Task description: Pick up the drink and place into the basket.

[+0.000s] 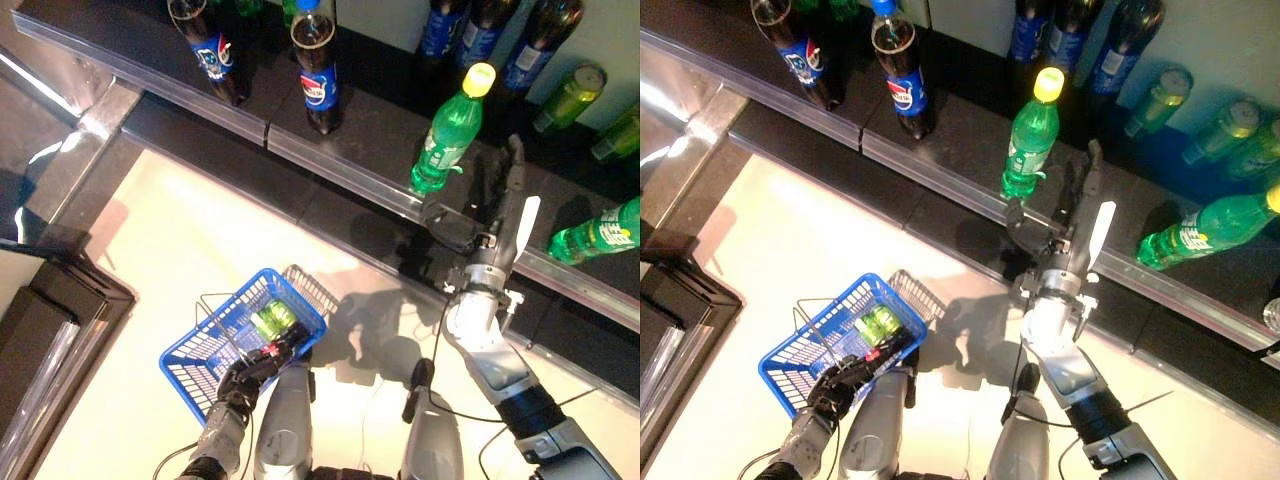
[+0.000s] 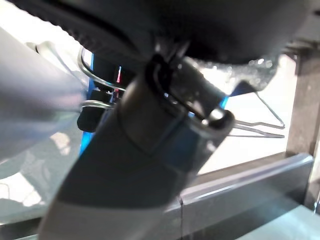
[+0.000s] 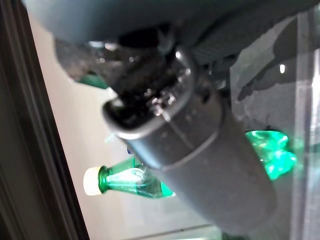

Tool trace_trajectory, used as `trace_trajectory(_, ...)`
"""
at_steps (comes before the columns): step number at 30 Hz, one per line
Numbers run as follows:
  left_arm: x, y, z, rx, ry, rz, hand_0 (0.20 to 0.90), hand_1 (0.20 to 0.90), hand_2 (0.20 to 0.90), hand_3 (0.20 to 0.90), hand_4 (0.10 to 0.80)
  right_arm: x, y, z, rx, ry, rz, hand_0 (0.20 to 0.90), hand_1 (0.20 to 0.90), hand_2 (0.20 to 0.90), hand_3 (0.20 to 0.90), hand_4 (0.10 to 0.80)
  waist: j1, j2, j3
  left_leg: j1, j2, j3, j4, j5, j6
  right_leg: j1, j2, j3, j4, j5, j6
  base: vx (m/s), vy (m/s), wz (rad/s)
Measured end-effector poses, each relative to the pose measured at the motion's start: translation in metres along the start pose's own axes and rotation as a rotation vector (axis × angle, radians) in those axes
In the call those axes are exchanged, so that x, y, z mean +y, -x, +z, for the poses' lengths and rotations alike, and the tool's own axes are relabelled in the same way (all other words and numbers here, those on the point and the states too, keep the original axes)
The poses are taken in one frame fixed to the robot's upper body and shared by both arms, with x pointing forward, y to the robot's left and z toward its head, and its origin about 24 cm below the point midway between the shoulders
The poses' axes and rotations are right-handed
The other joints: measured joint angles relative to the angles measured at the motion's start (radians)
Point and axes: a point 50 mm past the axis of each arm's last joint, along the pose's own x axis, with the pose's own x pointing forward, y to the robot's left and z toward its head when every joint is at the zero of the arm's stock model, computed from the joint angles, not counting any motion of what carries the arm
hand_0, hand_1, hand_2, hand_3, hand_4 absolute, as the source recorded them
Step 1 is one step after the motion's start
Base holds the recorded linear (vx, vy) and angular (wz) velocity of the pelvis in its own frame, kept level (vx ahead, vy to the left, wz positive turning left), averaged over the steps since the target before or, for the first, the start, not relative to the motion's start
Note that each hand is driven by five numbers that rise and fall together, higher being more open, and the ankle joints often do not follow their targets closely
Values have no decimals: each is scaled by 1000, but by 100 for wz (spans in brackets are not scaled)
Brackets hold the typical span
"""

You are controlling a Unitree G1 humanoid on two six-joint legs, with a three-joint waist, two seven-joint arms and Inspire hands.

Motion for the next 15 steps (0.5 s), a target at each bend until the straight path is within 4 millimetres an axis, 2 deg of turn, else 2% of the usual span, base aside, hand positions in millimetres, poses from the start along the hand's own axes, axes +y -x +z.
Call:
trace_trajectory(9, -7, -1, 8, -31, -6, -31, 300, 300, 300, 200, 100, 5, -19, 11, -46, -17, -32, 900, 900, 900, 900, 800, 2, 0, 1, -49, 2, -1, 1, 0, 0, -46, 8, 3, -11, 4, 2, -8, -5, 0)
trace_trajectory(15, -13, -3, 16, -54, -17, -59, 300, 300, 300, 200, 100, 9, -33, 15, 47, -177, -83, 900, 900, 900, 900, 800, 19, -1, 3, -98, 4, -7, 8, 0, 1, -82, 13, -4, -19, 16, 1, -11, -8, 1)
